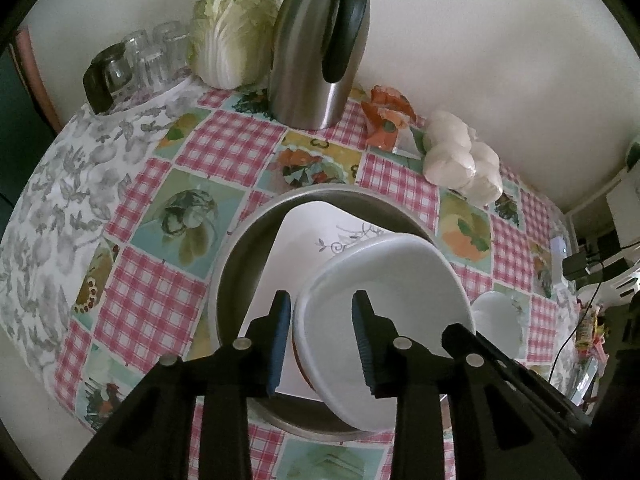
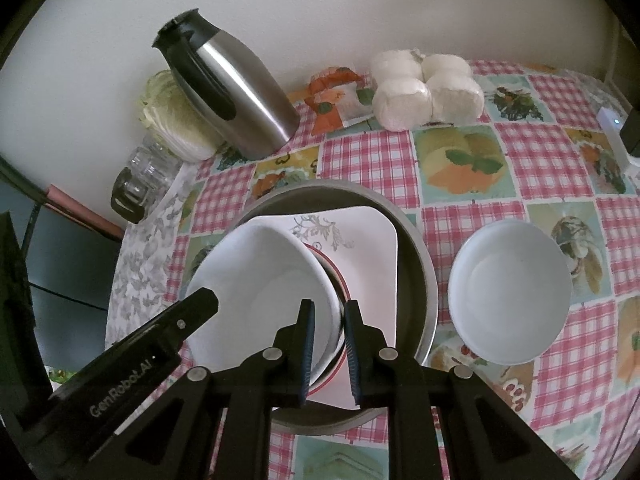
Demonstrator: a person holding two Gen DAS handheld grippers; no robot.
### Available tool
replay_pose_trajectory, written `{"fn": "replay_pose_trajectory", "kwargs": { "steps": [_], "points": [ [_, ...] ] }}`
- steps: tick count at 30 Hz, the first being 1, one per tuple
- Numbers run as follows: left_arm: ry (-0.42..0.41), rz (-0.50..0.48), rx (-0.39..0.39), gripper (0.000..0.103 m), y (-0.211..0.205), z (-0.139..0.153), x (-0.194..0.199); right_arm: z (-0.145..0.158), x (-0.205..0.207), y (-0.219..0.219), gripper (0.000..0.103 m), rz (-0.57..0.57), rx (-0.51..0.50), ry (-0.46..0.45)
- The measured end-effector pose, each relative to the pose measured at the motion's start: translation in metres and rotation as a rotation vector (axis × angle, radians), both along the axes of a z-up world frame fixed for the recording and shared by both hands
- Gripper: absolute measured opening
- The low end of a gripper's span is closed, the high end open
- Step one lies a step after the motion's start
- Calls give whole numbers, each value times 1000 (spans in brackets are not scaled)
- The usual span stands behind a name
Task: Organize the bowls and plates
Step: 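Open both grippers and withdraw them from the white square bowl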
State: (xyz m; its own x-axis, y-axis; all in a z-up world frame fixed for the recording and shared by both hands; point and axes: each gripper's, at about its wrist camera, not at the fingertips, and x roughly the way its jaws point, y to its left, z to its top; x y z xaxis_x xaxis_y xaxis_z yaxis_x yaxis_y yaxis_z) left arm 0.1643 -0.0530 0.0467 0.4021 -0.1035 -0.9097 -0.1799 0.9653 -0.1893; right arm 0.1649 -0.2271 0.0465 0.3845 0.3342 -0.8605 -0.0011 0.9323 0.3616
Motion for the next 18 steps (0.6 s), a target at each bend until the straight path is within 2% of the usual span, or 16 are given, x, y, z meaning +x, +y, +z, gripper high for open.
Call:
{"fn": "replay_pose_trajectory", "kwargs": {
  "steps": [3, 4, 6, 7, 8, 11, 13, 18],
  "points": [
    [-15, 6, -2, 43, 2, 5, -2, 9, -2, -1, 20, -3, -2, -21],
    [-20, 8, -2, 44, 2, 7, -2, 13, -3, -2, 26, -4, 0, -33],
    [-29, 18, -3, 49, 5, 12, -3, 19, -5, -3, 43, -4, 1, -53],
    [-31, 23, -4, 53, 6, 13, -3, 23, -6, -2, 56, -6, -7, -66],
    [-37, 34, -3, 55, 9, 14, -4, 25, -6, -3, 63, -12, -20, -74],
    [-46, 57, -3, 62, 17, 17, -5, 34, -8, -2, 71, -17, -58, -110],
    [-48, 72, 10, 67, 21, 18, -6, 36, -9, -3, 73, -16, -61, -120],
    [-54, 106, 48, 69, 33, 19, -8, 38, -9, 0, 83, -12, -97, -143]
  ]
}}
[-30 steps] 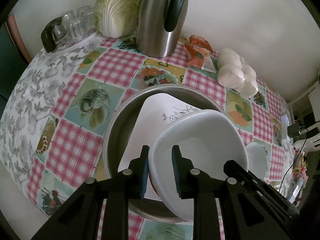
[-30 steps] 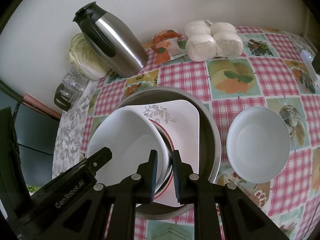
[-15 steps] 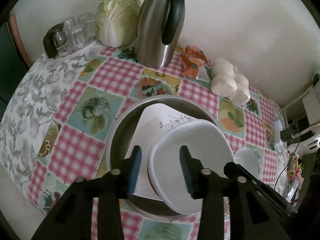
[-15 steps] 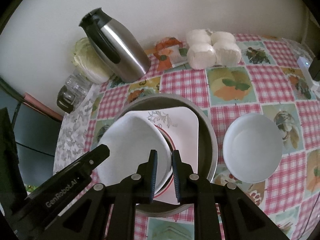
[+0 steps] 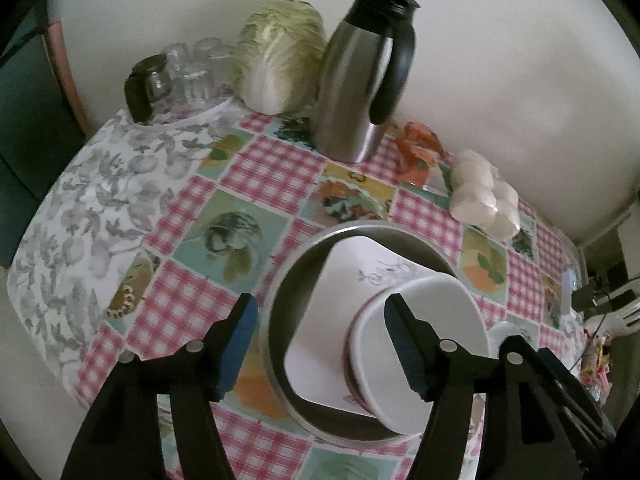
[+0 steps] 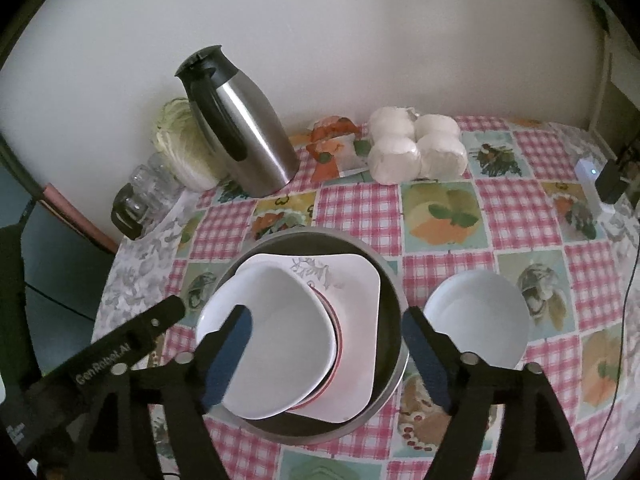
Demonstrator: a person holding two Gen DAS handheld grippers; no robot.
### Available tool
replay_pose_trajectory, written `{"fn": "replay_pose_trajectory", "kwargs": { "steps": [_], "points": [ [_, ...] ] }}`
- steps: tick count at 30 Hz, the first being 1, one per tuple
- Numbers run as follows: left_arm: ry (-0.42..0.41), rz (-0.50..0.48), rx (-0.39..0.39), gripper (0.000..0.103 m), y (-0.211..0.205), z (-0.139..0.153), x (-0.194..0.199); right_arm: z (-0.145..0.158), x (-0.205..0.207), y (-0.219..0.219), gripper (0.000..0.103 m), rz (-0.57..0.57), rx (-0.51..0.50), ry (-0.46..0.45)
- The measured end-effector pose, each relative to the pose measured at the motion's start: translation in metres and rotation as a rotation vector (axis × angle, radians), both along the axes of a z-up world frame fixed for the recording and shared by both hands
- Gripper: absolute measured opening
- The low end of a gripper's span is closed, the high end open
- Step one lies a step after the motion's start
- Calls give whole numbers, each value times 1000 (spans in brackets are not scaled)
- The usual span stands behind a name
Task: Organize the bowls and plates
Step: 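Open both grippers and withdraw them from the white square bowl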
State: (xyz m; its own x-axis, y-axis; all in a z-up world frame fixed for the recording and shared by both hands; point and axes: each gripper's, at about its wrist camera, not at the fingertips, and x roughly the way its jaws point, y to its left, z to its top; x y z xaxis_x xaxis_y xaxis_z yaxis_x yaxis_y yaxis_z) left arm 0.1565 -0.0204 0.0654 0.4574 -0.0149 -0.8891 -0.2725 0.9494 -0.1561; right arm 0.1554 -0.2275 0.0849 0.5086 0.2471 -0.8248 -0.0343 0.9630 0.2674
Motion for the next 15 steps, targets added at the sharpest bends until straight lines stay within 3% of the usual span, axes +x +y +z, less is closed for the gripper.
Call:
{"fn": "replay_pose_trajectory", "kwargs": {
  "steps": [3, 7, 11, 15],
  "points": [
    [-7, 18, 18, 82, 6, 1, -1, -1, 0, 0, 87, 1, -1, -4],
    [-16, 35, 38, 82, 11, 2, -2, 0, -1, -1, 103, -9, -14, -23],
    [-11, 42, 41, 83, 14, -1, -3, -1, -1, -2, 103, -16, -26, -30],
    [-19, 36, 53, 95, 14, -2, -4, -3, -2, 2, 103, -3, -43, -31]
  ]
}}
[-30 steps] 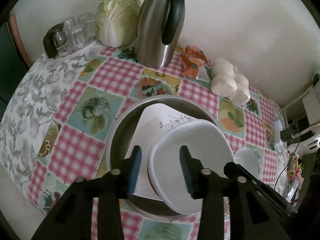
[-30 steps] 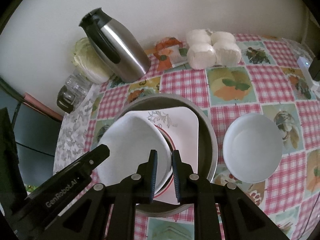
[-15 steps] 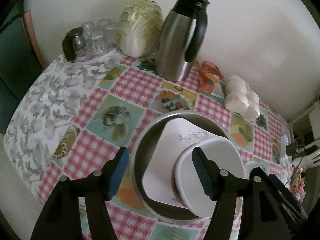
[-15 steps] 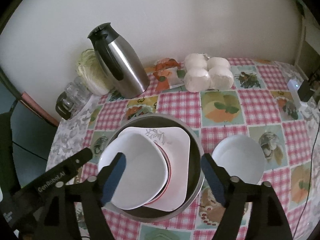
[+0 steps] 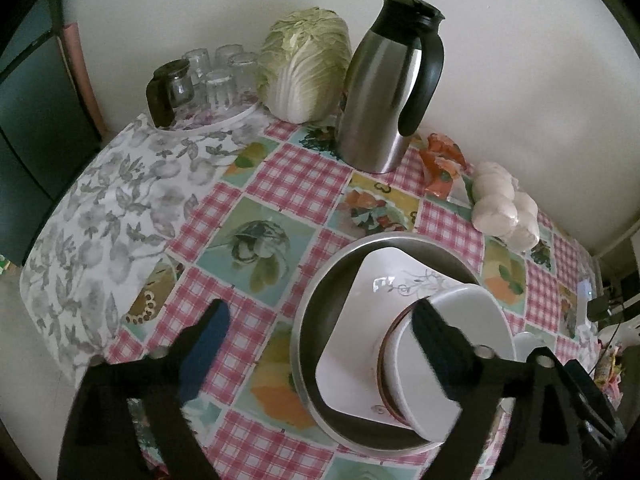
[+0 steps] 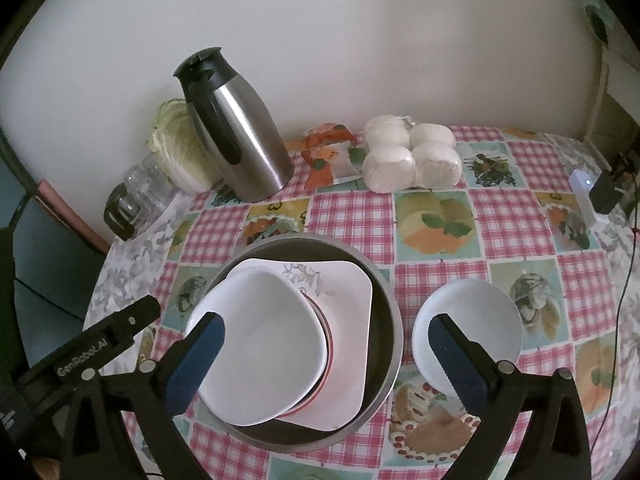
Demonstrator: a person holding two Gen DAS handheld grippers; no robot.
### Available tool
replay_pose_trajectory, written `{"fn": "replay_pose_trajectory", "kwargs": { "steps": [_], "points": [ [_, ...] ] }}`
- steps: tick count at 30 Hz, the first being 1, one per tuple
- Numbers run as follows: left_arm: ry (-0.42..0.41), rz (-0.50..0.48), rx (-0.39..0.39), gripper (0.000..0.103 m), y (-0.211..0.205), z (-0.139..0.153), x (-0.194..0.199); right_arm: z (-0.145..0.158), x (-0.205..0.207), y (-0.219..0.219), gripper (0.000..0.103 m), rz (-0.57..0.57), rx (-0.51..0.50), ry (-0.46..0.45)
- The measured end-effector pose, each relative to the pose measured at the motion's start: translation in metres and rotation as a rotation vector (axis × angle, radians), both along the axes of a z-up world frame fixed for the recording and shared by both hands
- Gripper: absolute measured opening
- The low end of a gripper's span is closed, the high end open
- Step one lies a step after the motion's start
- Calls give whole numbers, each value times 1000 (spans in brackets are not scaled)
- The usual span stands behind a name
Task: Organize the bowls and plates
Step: 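Open both grippers and withdraw them from the white square bowl, then move both grippers to the rim of the round white bowl beside the basin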
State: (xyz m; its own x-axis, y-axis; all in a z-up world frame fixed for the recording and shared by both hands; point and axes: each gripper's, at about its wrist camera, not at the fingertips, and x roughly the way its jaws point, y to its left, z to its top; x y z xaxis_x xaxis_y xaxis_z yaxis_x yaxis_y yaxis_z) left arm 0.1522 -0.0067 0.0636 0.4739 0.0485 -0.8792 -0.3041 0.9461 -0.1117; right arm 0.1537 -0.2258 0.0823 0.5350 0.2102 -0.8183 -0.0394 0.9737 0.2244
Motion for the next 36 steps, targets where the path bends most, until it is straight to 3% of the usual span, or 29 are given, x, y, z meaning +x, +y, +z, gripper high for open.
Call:
{"fn": "replay_pose_trajectory", "kwargs": {
  "steps": [12, 21, 28, 36],
  "points": [
    [-44, -28, 37, 99, -2, 2, -10, 3, -17, 12, 103, 16, -93, -27],
    [-71, -27, 21, 99, -1, 7, -22, 4, -45, 7, 103, -1, -193, -59],
    [-93, -31, 13, 99, -7, 10, -38, -2, -76, -6, 103, -11, -197, -73],
    [-130, -60, 5, 99, -26, 15, -56, 1, -105, -36, 103, -75, -86, -108]
  ]
}}
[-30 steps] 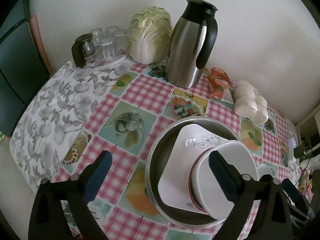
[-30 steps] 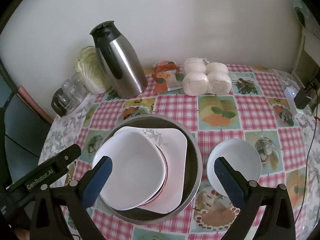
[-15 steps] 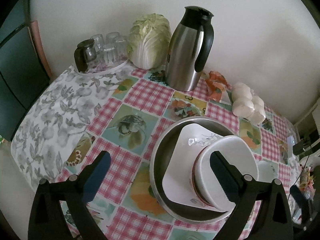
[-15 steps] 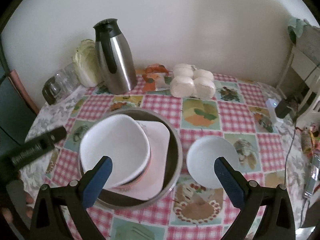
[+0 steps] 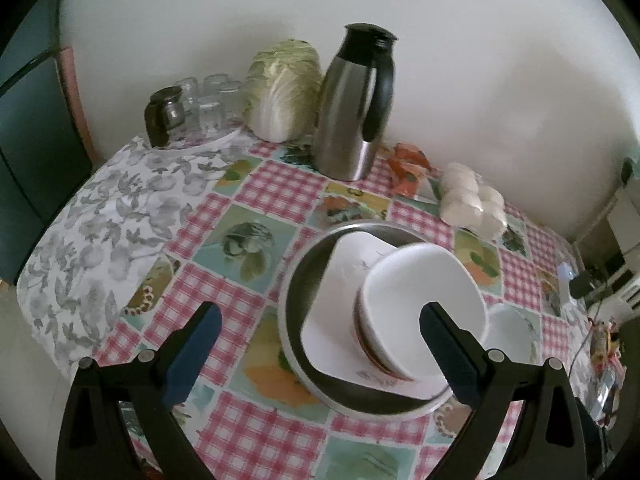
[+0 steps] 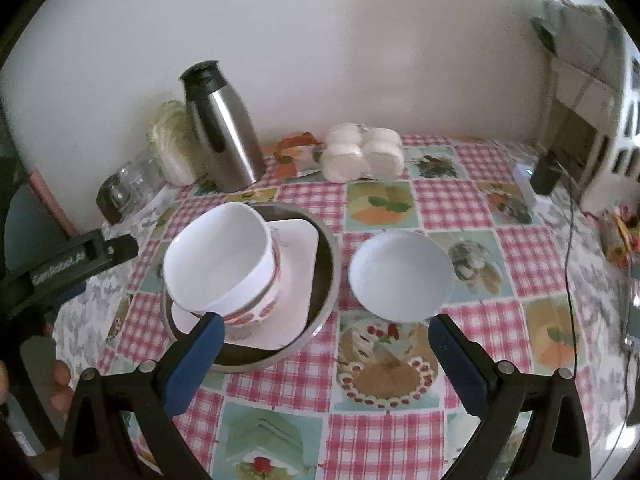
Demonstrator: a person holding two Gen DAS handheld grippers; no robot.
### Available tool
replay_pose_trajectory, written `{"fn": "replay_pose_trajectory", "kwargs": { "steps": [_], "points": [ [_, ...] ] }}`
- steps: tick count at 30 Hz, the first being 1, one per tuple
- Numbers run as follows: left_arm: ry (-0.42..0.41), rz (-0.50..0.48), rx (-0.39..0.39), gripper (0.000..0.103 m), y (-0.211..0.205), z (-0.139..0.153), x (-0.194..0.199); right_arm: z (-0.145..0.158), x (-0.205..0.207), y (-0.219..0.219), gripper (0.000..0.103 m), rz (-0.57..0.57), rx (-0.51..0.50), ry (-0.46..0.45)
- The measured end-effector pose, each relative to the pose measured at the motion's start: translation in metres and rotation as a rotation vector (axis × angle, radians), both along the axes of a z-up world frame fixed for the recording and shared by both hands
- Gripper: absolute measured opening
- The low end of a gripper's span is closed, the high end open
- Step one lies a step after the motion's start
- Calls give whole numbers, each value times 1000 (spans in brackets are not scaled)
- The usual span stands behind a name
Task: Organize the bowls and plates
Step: 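Move both grippers to the rim of the round white bowl beside the basin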
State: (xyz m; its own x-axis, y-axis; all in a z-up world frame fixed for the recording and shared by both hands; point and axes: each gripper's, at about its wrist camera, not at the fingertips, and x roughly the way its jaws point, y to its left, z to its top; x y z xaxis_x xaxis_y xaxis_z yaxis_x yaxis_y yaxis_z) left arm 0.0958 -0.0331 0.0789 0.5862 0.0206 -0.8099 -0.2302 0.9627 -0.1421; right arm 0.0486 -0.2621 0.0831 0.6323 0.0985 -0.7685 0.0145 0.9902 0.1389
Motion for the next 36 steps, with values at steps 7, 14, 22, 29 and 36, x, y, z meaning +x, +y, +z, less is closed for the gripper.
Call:
{"fn": "replay_pose_trajectory", "kwargs": {
  "steps": [7, 14, 22, 29, 36],
  "points": [
    [-38, -51, 3, 99, -20, 2, -20, 3, -15, -13, 103, 0, 49, -30],
    [-58, -91, 51, 99, -40, 0, -32, 5, -31, -6, 103, 14, -39, -73],
    [-16, -108, 41, 99, -49, -16, -33, -2, -33, -21, 103, 1, -23, -74],
    [-14, -124, 0, 100, -57, -25, -32, -8, -31, -31, 103, 1, -36, -68],
    [-69, -151, -16, 101, -70, -25, -34, -15, -29, -47, 103, -32, -41, -79]
  ]
}}
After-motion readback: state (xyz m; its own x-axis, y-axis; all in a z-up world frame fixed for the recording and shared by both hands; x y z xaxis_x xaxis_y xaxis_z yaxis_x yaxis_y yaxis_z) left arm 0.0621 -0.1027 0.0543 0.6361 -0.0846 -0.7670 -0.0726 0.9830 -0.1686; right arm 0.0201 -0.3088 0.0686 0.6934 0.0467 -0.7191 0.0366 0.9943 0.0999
